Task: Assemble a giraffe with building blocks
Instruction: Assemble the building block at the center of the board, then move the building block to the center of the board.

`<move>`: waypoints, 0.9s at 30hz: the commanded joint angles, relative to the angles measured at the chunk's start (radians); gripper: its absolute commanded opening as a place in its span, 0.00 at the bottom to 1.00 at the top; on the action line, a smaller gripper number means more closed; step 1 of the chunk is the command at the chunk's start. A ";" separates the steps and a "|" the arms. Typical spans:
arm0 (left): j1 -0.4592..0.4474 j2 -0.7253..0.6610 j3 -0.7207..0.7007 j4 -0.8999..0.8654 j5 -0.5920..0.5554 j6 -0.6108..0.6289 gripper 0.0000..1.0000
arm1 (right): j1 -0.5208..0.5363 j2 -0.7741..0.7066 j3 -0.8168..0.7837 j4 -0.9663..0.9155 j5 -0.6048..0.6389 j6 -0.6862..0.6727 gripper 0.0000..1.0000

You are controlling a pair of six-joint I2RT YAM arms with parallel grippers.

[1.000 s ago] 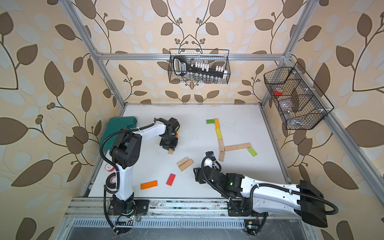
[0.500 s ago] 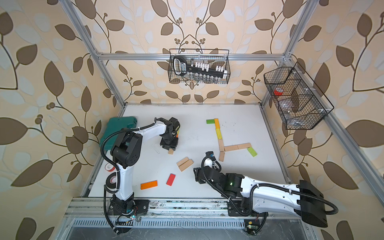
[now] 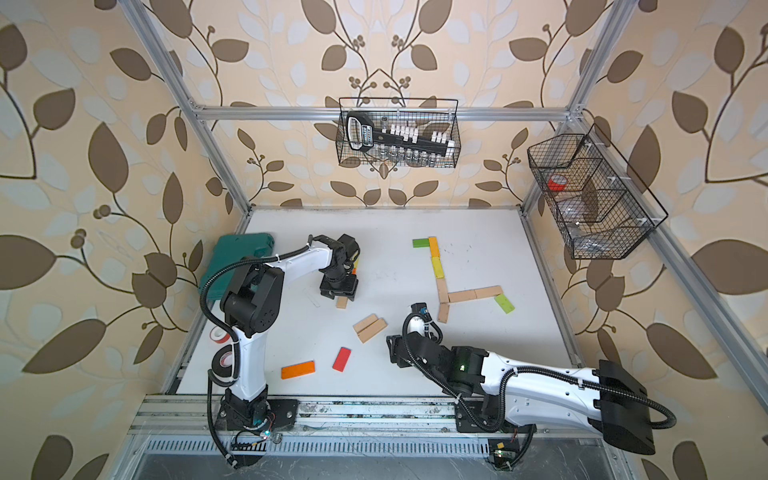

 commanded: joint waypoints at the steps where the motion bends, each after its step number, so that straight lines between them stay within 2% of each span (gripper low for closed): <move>1: -0.007 -0.160 0.014 -0.033 -0.022 0.005 0.74 | -0.001 0.005 0.027 -0.017 0.028 -0.019 0.75; 7: -0.025 -0.398 -0.013 -0.053 -0.040 0.003 0.84 | -0.003 0.055 0.108 -0.073 0.045 -0.095 0.80; 17: -0.023 -0.867 -0.192 -0.109 -0.122 0.006 0.85 | -0.008 0.168 0.253 -0.127 0.041 -0.208 0.85; 27: -0.023 -1.201 -0.357 -0.168 -0.122 -0.072 0.89 | -0.009 0.276 0.355 -0.171 0.013 -0.296 0.94</move>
